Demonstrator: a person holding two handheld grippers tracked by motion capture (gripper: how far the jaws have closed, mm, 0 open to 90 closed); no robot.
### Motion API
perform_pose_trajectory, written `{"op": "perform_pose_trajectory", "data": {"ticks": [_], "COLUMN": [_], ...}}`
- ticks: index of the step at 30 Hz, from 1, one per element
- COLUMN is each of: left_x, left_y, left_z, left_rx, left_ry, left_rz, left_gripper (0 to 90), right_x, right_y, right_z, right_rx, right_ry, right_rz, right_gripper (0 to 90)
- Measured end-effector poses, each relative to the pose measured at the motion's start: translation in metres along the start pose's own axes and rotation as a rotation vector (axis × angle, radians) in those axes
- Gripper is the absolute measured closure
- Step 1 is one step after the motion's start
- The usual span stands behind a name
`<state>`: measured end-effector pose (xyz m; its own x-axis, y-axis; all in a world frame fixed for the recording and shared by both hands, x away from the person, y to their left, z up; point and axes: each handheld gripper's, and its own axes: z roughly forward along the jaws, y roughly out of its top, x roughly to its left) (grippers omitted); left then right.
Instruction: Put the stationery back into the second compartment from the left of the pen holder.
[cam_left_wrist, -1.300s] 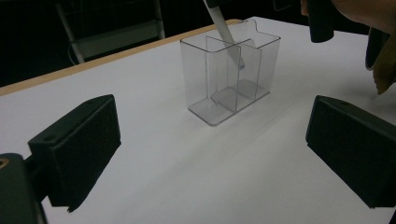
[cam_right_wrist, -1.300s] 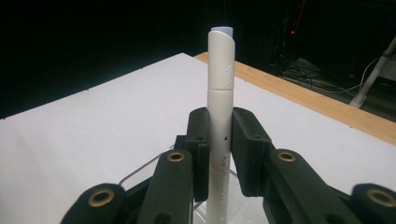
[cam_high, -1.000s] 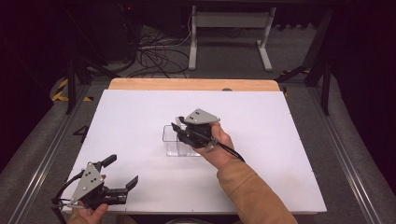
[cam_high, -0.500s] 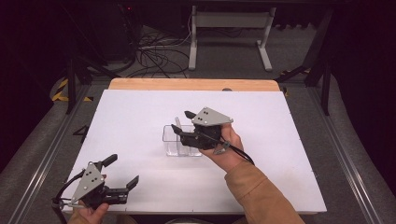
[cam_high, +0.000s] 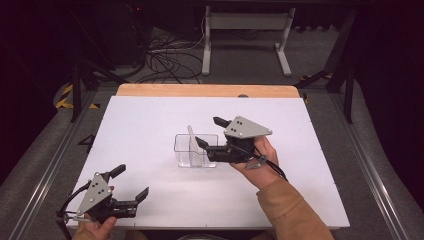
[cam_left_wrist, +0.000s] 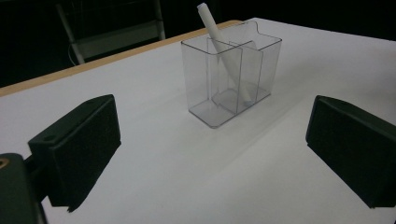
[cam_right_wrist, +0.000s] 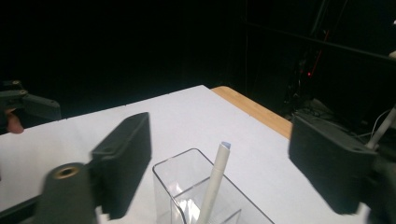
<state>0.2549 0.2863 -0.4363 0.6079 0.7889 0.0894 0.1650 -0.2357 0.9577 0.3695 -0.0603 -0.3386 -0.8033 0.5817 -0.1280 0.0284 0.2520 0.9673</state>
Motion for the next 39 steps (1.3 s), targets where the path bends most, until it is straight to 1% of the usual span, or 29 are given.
{"op": "perform_pose_trajectory", "data": {"ticks": [2,6,8,9,11,15,18,25,27,30,34,36,39], "left_x": [0.0,0.0,0.0,0.0,0.001,0.001,0.001,0.002,0.002,0.001,0.001,0.001,0.003], "left_y": [0.0,0.0,0.0,0.0,0.001,0.001,0.001,0.001,0.002,0.003,0.003,0.003,0.002], "left_z": [0.0,0.0,0.0,0.0,0.0,-0.001,-0.001,-0.001,-0.001,-0.002,-0.001,-0.001,-0.001], "left_rx": [0.001,-0.002,-0.001,-0.001,-0.003,-0.002,-0.005,-0.007,-0.01,-0.007,-0.003,-0.001,-0.003], "left_ry": [0.001,0.003,0.004,0.005,0.008,0.01,0.013,0.016,0.02,0.029,0.033,0.03,0.032], "left_rz": [0.002,-0.005,-0.001,-0.002,0.001,0.001,0.002,-0.001,0.003,0.009,0.017,0.015,0.016], "left_gripper": [3.8,3.8,3.8,3.8,3.8,3.8,3.8,3.8,3.8,3.8,3.8,3.8,3.8], "right_x": [-0.002,-0.007,-0.01,-0.011,-0.013,-0.016,-0.02,-0.029,-0.031,-0.032,-0.032,-0.032,-0.033], "right_y": [-0.003,-0.008,-0.011,-0.013,-0.017,-0.026,-0.037,-0.062,-0.071,-0.082,-0.097,-0.105,-0.117], "right_z": [-0.008,-0.024,-0.032,-0.035,-0.042,-0.052,-0.06,-0.078,-0.084,-0.09,-0.099,-0.102,-0.107], "right_rx": [-0.004,-0.014,-0.023,-0.027,-0.028,-0.006,0.0,0.009,0.012,0.032,0.007,-0.002,-0.006], "right_ry": [0.005,0.016,0.02,0.021,0.02,0.023,0.014,0.005,-0.003,-0.01,0.004,0.006,0.004], "right_rz": [-0.001,0.034,0.04,0.041,0.024,0.007,0.0,0.044,0.045,0.041,0.052,0.057,0.066], "right_gripper": [18.6,16.3,15.5,14.8,13.4,11.3,9.4,5.0,4.7,2.9,2.6,2.6,2.6]}}
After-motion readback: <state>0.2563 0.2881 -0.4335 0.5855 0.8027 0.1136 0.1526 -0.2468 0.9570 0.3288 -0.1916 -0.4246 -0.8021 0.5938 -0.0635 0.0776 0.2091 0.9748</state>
